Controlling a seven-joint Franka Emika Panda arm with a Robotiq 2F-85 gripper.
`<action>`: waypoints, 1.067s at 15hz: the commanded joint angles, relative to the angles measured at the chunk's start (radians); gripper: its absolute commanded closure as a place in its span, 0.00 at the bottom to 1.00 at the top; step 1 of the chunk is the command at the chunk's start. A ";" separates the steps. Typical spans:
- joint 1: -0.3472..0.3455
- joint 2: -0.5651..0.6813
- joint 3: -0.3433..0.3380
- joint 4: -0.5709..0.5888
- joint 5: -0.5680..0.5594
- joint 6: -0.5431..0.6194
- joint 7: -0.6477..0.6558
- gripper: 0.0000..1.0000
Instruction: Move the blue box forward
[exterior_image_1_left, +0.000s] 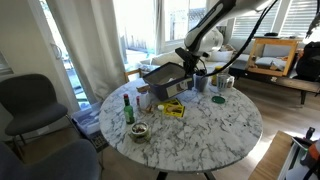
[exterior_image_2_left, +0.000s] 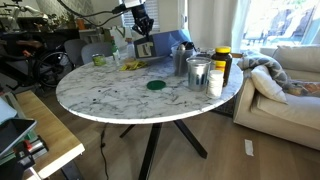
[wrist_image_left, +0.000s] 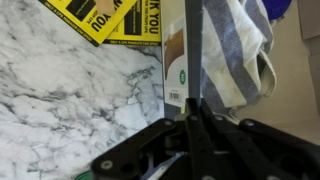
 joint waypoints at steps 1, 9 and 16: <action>-0.001 -0.153 0.006 -0.148 0.022 0.010 -0.014 0.99; -0.041 -0.376 -0.002 -0.356 -0.038 -0.027 0.004 0.99; -0.104 -0.561 0.013 -0.496 -0.040 -0.104 -0.032 0.99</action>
